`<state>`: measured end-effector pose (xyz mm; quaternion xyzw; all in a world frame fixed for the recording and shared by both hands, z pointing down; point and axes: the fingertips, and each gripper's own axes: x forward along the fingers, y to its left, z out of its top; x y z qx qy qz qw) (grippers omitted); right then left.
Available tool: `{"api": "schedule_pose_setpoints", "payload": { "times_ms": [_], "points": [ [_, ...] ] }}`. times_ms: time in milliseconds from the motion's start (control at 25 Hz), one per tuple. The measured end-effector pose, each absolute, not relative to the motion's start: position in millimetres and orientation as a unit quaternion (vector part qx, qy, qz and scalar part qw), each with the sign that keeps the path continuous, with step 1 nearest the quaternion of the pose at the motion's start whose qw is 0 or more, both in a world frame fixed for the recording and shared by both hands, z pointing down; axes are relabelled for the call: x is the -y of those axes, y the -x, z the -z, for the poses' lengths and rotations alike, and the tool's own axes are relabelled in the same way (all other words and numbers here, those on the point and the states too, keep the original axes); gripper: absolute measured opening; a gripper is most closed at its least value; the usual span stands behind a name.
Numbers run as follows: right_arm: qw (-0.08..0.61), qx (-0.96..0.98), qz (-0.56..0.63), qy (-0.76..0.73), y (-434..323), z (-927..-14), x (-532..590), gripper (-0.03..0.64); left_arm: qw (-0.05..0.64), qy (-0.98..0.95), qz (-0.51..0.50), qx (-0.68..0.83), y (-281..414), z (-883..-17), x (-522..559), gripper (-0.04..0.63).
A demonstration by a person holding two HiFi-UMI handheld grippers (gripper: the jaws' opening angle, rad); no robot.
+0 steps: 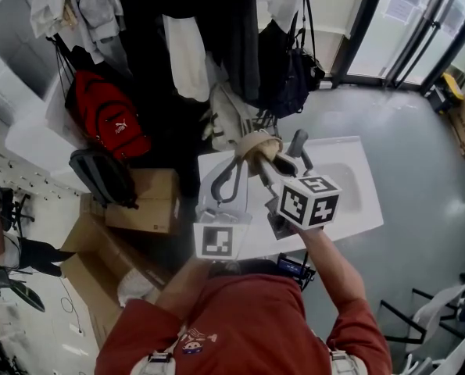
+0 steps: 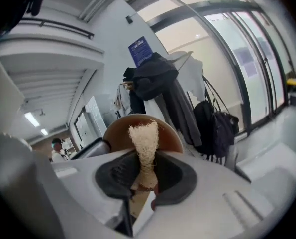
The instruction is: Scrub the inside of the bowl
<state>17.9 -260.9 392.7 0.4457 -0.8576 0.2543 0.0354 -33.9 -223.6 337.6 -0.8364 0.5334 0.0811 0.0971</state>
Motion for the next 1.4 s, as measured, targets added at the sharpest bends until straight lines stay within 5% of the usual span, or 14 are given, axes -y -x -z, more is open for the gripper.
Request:
{"api": "schedule_pose_setpoints", "payload": {
  "times_ms": [360, 680, 1400],
  "points": [
    [-0.152, 0.744, -0.555, -0.340, -17, -409, 258, 0.077, 0.099, 0.835, -0.085, -0.534, 34, -340, 221, 0.034],
    [-0.225, 0.664, -0.651, -0.293, -18, -413, 257, 0.077, 0.110, 0.838, -0.084, -0.529, 32, -338, 221, 0.034],
    [-0.137, 0.771, -0.488, -0.386, -25, -400, 260, 0.077, 0.101, 0.844, -0.089, -0.518, 28, -336, 220, 0.034]
  ]
}}
